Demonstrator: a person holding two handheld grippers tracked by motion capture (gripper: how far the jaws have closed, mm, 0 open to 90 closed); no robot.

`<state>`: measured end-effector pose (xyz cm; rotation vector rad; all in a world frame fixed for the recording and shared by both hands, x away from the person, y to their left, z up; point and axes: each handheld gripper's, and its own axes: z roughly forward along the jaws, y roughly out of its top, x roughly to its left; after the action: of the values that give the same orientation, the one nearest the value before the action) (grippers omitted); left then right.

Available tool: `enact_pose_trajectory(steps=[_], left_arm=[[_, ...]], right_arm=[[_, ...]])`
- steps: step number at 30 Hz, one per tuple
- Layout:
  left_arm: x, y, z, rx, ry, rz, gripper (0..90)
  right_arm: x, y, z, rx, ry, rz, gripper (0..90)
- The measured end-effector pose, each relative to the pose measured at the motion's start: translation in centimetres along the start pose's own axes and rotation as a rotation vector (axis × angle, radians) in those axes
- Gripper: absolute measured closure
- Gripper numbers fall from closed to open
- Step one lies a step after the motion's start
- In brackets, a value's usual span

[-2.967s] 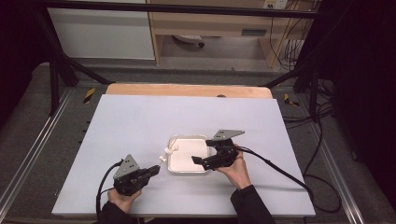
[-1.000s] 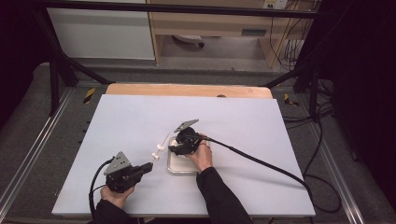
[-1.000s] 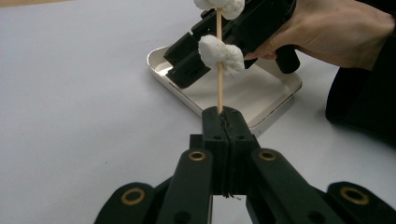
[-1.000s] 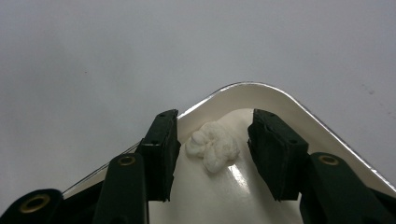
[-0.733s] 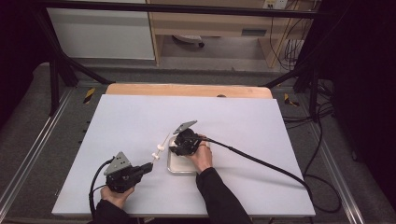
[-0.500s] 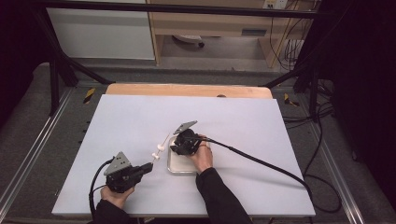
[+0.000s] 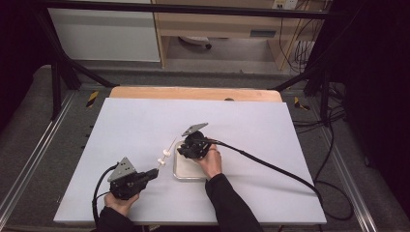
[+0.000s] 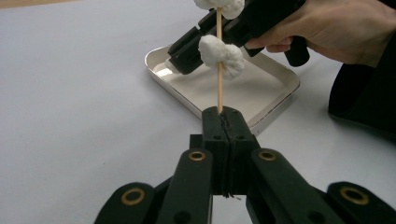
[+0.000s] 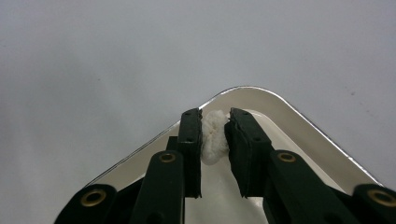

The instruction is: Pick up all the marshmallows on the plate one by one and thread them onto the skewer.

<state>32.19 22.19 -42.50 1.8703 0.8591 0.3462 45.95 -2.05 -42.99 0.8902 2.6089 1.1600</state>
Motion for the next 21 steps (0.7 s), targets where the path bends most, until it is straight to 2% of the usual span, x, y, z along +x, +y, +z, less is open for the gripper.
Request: enact_pose_trajectory(steps=[8, 21], left_arm=[[-0.1, 0.0, 0.1, 0.003, -0.003, 0.001, 89.0], [-0.3, 0.0, 0.4, 0.01, -0.011, 0.007, 89.0]], right_arm=[[0.1, -0.2, -1.8, -0.033, 0.023, 0.014, 74.9], [-0.2, -0.9, -5.7, -0.108, 0.054, 0.033, 75.0]])
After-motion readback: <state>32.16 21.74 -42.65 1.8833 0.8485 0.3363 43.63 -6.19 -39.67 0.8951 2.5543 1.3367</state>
